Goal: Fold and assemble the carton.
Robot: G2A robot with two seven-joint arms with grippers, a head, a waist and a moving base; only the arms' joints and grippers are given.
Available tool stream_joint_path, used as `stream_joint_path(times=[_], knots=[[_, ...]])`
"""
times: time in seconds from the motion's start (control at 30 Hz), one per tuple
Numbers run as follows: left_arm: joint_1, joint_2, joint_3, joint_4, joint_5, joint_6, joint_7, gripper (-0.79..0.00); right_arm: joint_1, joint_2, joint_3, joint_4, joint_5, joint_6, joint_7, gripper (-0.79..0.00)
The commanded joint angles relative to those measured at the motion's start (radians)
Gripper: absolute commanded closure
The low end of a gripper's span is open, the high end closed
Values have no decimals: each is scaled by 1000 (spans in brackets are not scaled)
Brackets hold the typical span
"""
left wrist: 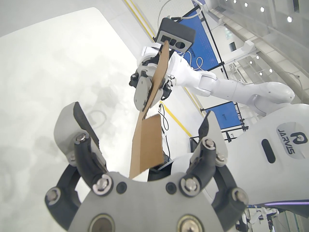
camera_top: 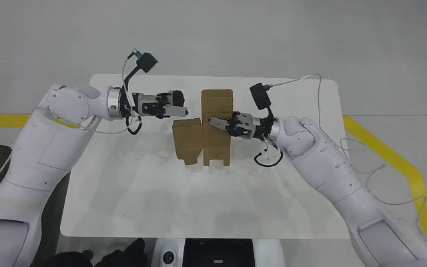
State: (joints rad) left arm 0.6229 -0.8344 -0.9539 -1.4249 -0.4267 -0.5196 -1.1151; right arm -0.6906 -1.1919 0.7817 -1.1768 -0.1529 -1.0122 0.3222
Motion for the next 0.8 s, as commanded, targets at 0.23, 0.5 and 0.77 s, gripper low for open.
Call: stream_joint_path(times=[0.23, 0.5, 0.77], knots=[[60, 1, -9, -42, 64, -9, 32, -785, -50, -15, 67, 8, -86, 0, -207, 0], [74, -8, 1, -38, 121, -12, 56, -782, -73, -27, 94, -7, -116, 0, -274, 0], [78, -16, 4, -28, 124, -14, 47, 0, -88, -33, 118, -10, -131, 0, -296, 0]])
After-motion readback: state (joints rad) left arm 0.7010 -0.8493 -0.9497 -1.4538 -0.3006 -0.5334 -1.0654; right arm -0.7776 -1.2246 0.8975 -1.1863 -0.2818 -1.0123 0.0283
